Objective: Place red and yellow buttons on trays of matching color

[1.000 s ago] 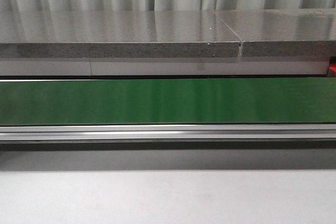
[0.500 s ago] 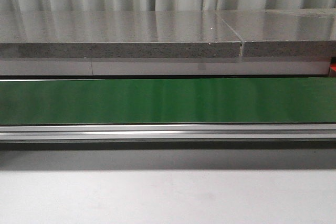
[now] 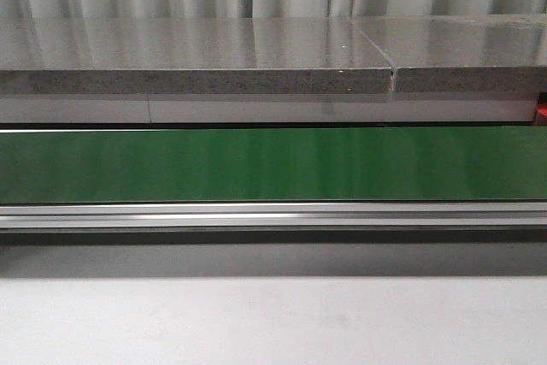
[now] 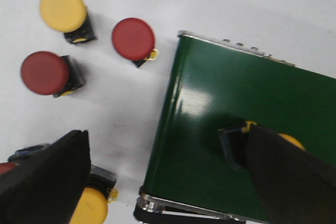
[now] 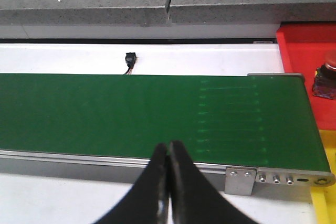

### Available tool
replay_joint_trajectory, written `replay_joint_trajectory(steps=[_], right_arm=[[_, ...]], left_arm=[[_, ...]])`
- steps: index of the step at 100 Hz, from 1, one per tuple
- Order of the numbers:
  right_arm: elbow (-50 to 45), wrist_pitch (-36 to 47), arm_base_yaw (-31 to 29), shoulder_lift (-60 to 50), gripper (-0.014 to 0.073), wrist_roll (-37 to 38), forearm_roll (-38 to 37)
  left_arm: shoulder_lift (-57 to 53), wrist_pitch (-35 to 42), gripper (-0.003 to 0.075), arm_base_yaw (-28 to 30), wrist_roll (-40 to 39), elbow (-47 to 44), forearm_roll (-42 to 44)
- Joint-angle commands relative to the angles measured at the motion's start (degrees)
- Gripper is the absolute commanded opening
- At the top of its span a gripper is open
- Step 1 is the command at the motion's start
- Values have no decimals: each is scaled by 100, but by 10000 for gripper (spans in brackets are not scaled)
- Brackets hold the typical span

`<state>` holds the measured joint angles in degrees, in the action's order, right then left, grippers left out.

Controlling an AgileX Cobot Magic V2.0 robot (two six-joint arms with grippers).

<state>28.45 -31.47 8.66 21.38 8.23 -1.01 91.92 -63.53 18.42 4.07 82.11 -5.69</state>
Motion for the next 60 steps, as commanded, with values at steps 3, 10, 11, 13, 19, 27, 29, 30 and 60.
replay_joint_trajectory(steps=[3,10,11,13,19,27,29,30,60], right_arm=[[150,401,4,44,-67,-53,-39],[150,401,4,44,-67,-53,-39],[150,401,4,44,-67,-53,-39],[150,401,4,44,-67,-53,-39],[150,401,4,44,-67,-53,-39],[150,401,4,44,-67,-53,-39],[150,401,4,44,-67,-53,-39],[150,401,4,44,-67,-53,-39],[150,401,4,44,-67,-53,-39]], left_arm=[[-100,63,580,310,-78,155,-49],[40,-33,580,479,-78,155,-36],[56,-43,580,506,-78,155,-36],[114,-75,580,531,-78,155,-36],[288,-122,580,608,-78,155,17],[508,-97,580,674,-78,155,163],[570,-64,580,685,-122,155,220],[592,-54,580,684,-171,155,242],[1384,662,576,851,-407,166,451]])
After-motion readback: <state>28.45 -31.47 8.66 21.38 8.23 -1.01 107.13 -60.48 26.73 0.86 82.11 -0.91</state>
